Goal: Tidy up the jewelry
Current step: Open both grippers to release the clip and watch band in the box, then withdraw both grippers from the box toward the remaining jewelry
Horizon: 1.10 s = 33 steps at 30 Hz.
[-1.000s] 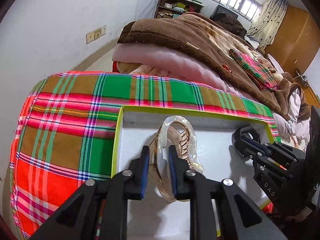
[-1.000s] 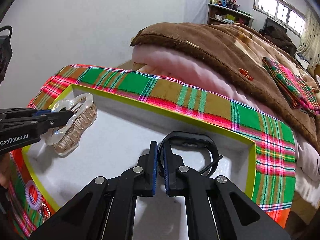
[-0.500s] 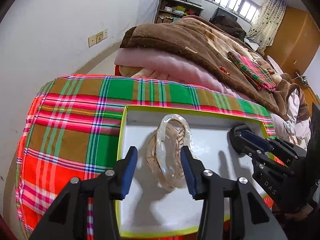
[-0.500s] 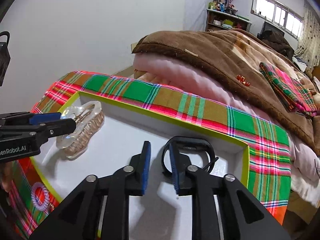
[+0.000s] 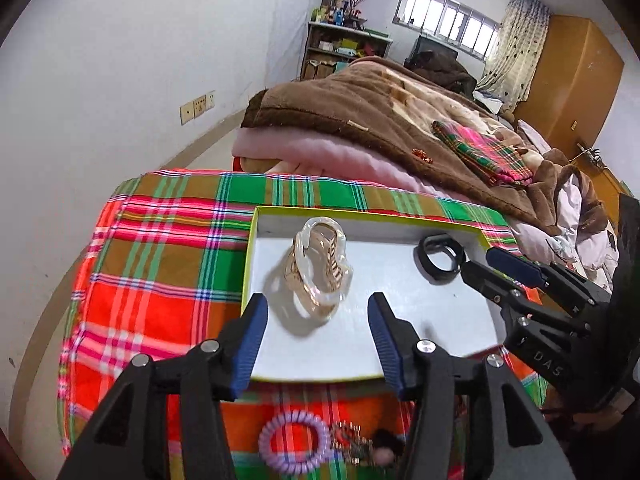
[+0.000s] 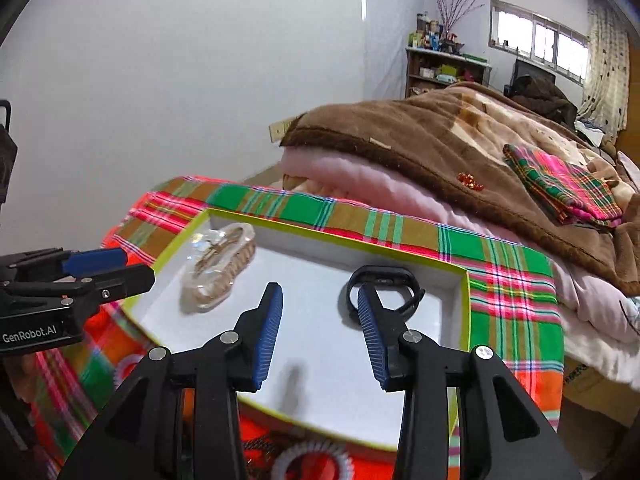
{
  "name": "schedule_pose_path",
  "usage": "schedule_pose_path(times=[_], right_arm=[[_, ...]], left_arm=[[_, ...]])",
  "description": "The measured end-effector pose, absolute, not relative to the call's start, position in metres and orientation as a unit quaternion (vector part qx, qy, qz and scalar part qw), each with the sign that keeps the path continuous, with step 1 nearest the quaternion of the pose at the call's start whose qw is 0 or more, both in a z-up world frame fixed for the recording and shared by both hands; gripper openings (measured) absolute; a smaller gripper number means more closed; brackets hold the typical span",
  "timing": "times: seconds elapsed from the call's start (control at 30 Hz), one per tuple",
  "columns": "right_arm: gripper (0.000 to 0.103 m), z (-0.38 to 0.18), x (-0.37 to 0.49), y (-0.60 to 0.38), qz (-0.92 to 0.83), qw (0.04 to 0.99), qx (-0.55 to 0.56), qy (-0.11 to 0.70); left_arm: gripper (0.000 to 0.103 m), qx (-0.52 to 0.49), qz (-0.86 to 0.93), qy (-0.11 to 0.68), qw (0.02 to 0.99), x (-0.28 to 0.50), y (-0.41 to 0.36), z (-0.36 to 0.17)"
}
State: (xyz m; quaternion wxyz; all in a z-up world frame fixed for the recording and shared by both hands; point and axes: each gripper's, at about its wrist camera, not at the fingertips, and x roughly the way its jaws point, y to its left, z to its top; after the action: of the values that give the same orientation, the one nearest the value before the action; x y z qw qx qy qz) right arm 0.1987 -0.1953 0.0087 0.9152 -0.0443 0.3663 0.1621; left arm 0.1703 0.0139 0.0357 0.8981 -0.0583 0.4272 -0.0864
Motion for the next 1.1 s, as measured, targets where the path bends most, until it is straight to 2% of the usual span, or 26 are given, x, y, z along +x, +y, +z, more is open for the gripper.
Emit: schedule_pose_path(times=[0.4, 0.73, 1.1], right_arm=[[0.04, 0.017, 0.135, -0.206, 0.148, 0.93, -0.025, 0.336], [0.04, 0.01, 0.096, -0.229, 0.127, 0.933, -0.02, 0.336], [0.041, -0.023, 0.078, -0.287, 0.053, 0.929, 0.018, 0.367]], left_arm=[[0.058, -0.019, -0.057, 0.389, 0.919, 0.112, 0.022, 0.044], [0.059, -0.046, -0.066, 0.395, 0.915, 0.081, 0.04, 0.028], [0.063, -0.086, -0.084, 0.416, 0.901, 0.065, 0.062, -0.002]])
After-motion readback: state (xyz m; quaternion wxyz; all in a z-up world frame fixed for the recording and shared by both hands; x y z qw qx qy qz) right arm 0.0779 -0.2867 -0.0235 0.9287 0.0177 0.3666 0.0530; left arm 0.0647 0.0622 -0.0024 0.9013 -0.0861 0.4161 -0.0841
